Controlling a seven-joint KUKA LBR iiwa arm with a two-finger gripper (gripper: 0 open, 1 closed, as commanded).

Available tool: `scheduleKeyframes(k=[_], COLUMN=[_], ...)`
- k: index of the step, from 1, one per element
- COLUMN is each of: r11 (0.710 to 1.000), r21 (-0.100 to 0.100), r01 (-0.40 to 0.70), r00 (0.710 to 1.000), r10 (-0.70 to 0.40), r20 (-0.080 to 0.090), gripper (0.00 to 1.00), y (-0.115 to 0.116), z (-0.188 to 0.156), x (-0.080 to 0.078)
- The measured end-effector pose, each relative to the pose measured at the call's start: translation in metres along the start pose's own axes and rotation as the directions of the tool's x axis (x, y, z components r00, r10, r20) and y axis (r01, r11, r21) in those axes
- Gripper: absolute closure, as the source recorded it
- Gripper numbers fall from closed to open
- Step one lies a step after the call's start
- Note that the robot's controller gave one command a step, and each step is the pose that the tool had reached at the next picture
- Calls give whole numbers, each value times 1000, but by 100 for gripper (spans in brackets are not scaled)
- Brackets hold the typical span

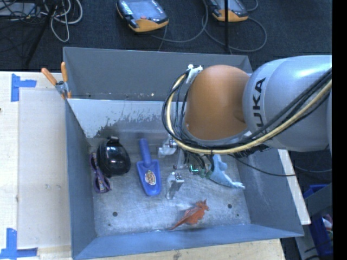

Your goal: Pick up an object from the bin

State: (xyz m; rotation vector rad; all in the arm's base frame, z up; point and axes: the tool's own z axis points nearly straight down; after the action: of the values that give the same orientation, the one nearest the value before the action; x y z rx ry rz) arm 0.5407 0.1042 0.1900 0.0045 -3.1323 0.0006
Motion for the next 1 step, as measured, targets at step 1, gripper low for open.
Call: scheduleKeyframes(k=[1], r11=[1000], r21=[-1], r01=[-3], r00=[1000], r10=[3], r20=[8], gripper=[0], y=[-1], z=[-4], x=[-2])
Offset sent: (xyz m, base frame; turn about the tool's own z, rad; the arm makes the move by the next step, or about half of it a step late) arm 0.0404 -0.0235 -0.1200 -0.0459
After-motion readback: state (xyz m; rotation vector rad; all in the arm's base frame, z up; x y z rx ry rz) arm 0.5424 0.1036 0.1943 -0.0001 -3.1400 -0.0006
